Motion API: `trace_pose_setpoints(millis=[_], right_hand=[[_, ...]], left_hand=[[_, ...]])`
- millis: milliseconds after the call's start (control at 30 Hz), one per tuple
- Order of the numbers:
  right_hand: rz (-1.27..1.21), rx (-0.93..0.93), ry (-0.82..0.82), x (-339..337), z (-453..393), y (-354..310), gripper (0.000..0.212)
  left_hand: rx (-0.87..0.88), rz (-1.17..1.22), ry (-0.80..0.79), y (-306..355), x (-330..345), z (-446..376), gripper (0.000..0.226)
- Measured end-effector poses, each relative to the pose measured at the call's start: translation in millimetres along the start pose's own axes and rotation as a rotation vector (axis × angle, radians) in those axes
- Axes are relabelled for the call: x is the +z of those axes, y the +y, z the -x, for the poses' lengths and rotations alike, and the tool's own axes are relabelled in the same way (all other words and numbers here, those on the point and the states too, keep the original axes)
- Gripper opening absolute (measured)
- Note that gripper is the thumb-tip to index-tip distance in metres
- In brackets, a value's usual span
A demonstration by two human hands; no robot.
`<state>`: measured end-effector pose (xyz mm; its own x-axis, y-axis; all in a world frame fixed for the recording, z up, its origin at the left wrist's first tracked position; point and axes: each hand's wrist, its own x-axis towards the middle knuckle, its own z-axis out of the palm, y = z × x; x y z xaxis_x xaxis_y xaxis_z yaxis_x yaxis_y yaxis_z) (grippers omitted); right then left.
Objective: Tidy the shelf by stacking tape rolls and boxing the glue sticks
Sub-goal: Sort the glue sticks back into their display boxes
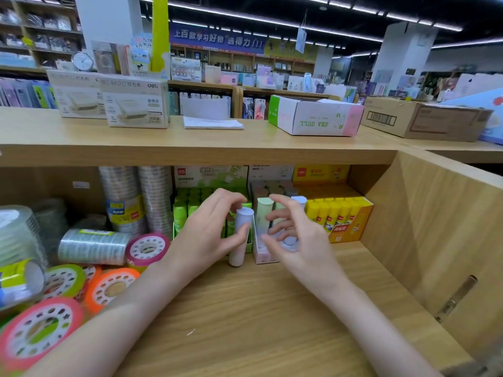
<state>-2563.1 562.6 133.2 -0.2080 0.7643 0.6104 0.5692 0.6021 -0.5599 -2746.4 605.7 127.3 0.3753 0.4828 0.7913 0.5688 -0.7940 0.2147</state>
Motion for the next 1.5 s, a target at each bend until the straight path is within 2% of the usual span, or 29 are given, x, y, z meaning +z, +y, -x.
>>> trace_pose_setpoints(millis=[100,200,300,433,500,600,767,867,967,1133,1233,1367,1433,1500], right_hand=[[-0.039,0.07,-0.093,16.0,-4.4,-2.3,0.061],[-0.05,0.034,-0.071,26.2,-8.7,-4.1,0.048],[-0.095,0.017,0.014,19.6,-6.7,-5.3,0.048],[-0.128,0.046,0.228,-10.4,-2.1,-1.3,0.05],[-0.032,0.04,0.299,-26.0,-0.9,5.5,0.051],[0.153,0.026,0.277,-37.2,2.2,16.5,0.048],[0.222,0.026,0.184,-29.9,7.7,29.5,0.046],[0.284,0.039,0.173,-29.9,7.3,35.2,0.033],[0.4,-0.043,0.259,-33.7,-0.2,34.1,0.015],[0.515,-0.099,0.27,-29.9,-3.2,31.8,0.018],[0.526,-0.085,0.221,-32.3,-2.5,32.2,0.026],[0.507,-0.06,0.214,-37.6,3.2,24.1,0.032],[0.478,-0.082,0.235,-34.6,5.9,13.0,0.034],[0.4,-0.134,0.172,-24.7,6.5,-1.8,0.027]], left_hand=[[0.002,0.013,0.014,-0.5,0.9,0.8,0.024],[0.0,-0.006,0.038,-0.2,0.1,-0.2,0.022],[0.021,-0.106,0.025,-0.5,2.3,-0.5,0.026],[-0.044,-0.385,-0.069,-5.9,6.9,0.6,0.04],[-0.067,-0.453,-0.125,-7.6,7.9,1.5,0.045],[-0.055,-0.491,-0.174,-7.8,7.9,1.8,0.048],[-0.079,-0.476,-0.219,-5.5,6.0,0.6,0.048],[-0.083,-0.471,-0.228,-5.9,5.6,0.9,0.047],[-0.08,-0.475,-0.222,-6.4,6.4,0.0,0.047],[-0.078,-0.469,-0.215,-7.4,7.1,0.4,0.046],[-0.102,-0.406,-0.213,-5.0,6.2,0.3,0.044],[-0.263,-0.043,-0.049,6.4,-7.5,-8.1,0.036],[-0.29,-0.008,0.059,10.0,-19.6,-16.0,0.028],[-0.319,-0.038,0.109,10.9,-31.6,-21.3,0.022]])
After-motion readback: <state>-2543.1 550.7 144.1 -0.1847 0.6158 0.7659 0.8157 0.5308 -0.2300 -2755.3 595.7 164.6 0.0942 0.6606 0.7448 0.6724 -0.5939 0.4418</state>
